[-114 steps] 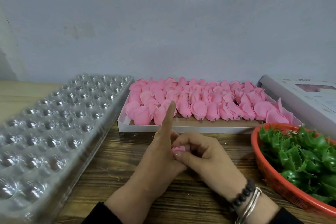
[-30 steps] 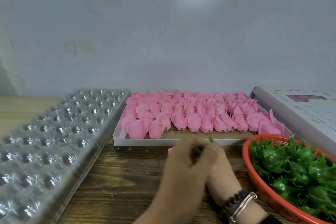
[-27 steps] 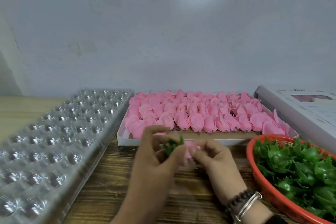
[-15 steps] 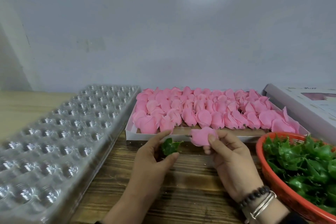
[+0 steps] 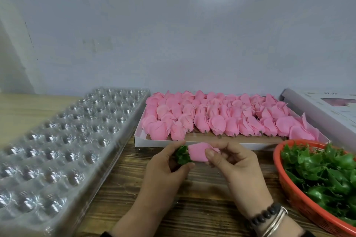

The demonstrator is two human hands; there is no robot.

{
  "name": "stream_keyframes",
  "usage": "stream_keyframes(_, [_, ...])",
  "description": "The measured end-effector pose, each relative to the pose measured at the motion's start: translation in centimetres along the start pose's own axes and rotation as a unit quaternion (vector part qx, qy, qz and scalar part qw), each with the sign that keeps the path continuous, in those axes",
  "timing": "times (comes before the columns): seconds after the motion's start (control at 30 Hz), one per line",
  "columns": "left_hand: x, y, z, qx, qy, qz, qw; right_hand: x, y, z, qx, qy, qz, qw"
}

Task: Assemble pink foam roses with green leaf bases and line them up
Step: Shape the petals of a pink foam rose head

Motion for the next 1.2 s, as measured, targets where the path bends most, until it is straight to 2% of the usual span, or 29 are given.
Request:
stream_keyframes(0.23, [0.4,0.4,0.3,-0.108,0.022,-0.008,0.994,0.1,0.2,1.0,0.092,-0.01,-0.003,0.996])
stream_keyframes(0.47, [0.9,1.2,0.6,-0.068,0.035,-0.031,0.997,0.1,0.3,0.7,0.156,-0.031,-0.028,0.987])
stream_keyframes(0.67, [0.9,1.8,0.8,-0.083,0.068,-0.057,0.993,0.0,0.1,0.2,0.194,-0.081,-0.027,0.977])
stream_keyframes(0.77, [0.7,1.8,0.5,-0.149,0.048,-0.069,0.985,0.1,0.3,0.2,0.206,-0.084,-0.059,0.973])
stream_keyframes(0.9, [0.4,1.0,0.1,-0.249,0.008,-0.01,0.968,0.4,0.9,0.1,0.218,-0.107,-0.089,0.966])
stream_keyframes(1.07, [0.7,1.5,0.1,-0.187,-0.026,-0.013,0.982,0.9,1.6,0.1,0.281,-0.111,-0.149,0.942])
stream_keyframes(1.2, [1.0,2.4,0.9,-0.037,-0.053,-0.07,0.995,1.1,1.7,-0.3,0.286,-0.144,-0.177,0.931])
Point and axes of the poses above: each hand's wrist, its own x-axis away from the middle knuckle, its own y-axis out of the palm, z = x × y, the point moved 2 cm from there along -x, towards the middle knuckle, and after that the axes turned 2 degrees about -z, right-handed, at the moved point
